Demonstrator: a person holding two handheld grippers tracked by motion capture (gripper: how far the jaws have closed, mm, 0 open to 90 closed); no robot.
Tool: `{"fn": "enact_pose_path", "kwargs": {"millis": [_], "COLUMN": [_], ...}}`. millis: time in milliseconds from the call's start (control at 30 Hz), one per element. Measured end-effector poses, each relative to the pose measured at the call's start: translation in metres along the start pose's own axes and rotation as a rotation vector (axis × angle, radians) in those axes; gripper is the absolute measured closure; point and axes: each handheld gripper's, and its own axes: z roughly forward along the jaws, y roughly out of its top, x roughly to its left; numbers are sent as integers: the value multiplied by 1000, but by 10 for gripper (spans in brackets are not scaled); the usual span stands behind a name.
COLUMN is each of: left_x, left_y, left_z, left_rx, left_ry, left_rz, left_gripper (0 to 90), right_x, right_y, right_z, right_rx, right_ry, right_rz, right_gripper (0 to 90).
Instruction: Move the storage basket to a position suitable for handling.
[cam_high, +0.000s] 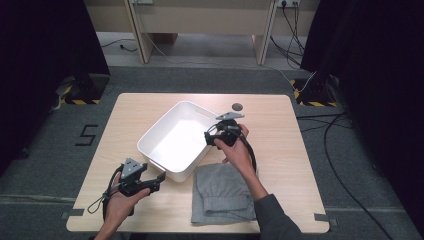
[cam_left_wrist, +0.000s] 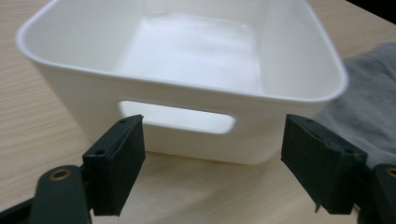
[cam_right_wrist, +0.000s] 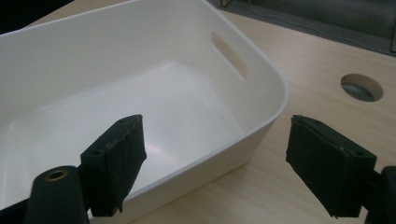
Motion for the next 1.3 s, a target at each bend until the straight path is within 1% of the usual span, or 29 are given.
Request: {"fn": "enact_pose_path", "kwargs": {"millis": [33,100,133,167,200,233,300,367,467,500,533,567,667,700,733,767,833,867,900,933,967,1000,1067,1100,1133,1167,1200,1233,1300], "left_x": [-6,-14,-19,-19,-22,-22,-21,-19,-18,-17,-16,-15,-17,-20,-20,-22,-22,-22,-21,-20,-19,-19,-20,-20,-20,-20,-19,-19,-17], "left_y": [0,0,1,1,3,4,5,7,13,15,17,20,22,24,24,26,29,30,31,32,34,35,36,36,36,35,36,36,38], "left_z": [0,6,13,13,19,22,23,25,28,29,30,33,38,41,41,41,42,42,42,41,41,41,40,40,40,40,40,40,40], "left_rx": [8,16,26,26,36,37,34,32,34,34,34,36,35,31,31,35,32,28,15,14,12,10,9,10,11,12,12,14,11], "left_ry": [-13,-27,-29,-29,-13,-3,1,-8,8,10,7,7,6,4,4,9,13,14,13,10,6,4,2,4,6,6,5,1,-3], "left_rz": [13,33,38,38,47,50,43,36,52,51,45,41,40,50,50,54,58,56,42,35,26,23,27,32,35,38,37,37,27], "left_gripper": [210,210,204,204,194,169,172,172,160,159,159,160,178,179,173,173,152,160,168,168,172,176,186,186,186,188,188,196,201], "right_x": [-6,-17,-24,-24,-30,-32,-38,-39,-41,-39,-39,-36,-35,-35,-35,-35,-36,-37,-38,-38,-39,-43,-50,-60,-60,-64,-69,-74,-75], "right_y": [3,9,12,12,9,7,3,2,-5,-11,-11,-16,-20,-25,-25,-27,-32,-33,-32,-32,-30,-27,-20,-16,-16,-16,-17,-21,-23], "right_z": [4,13,24,24,36,39,41,39,31,24,24,17,9,2,2,-1,-10,-16,-20,-20,-22,-25,-26,-21,-21,-19,-16,-12,-11], "right_rx": [0,11,41,41,77,87,87,85,86,99,99,101,111,135,135,145,150,149,155,155,157,143,95,89,89,103,127,158,169], "right_ry": [-7,-45,-68,-68,-68,-64,-25,-20,-15,-10,-10,-45,-59,-47,-47,-35,-30,-29,-37,-37,-53,-93,-126,-99,-99,-89,-87,-90,-94], "right_rz": [5,6,-5,-5,-6,8,64,72,72,68,68,49,54,67,67,91,99,92,72,72,43,5,-24,-25,-25,-13,-2,-38,-48], "right_gripper": [213,214,217,217,255,249,270,275,282,250,250,215,180,152,152,149,154,177,208,208,231,228,233,300,300,312,354,402,411]}}
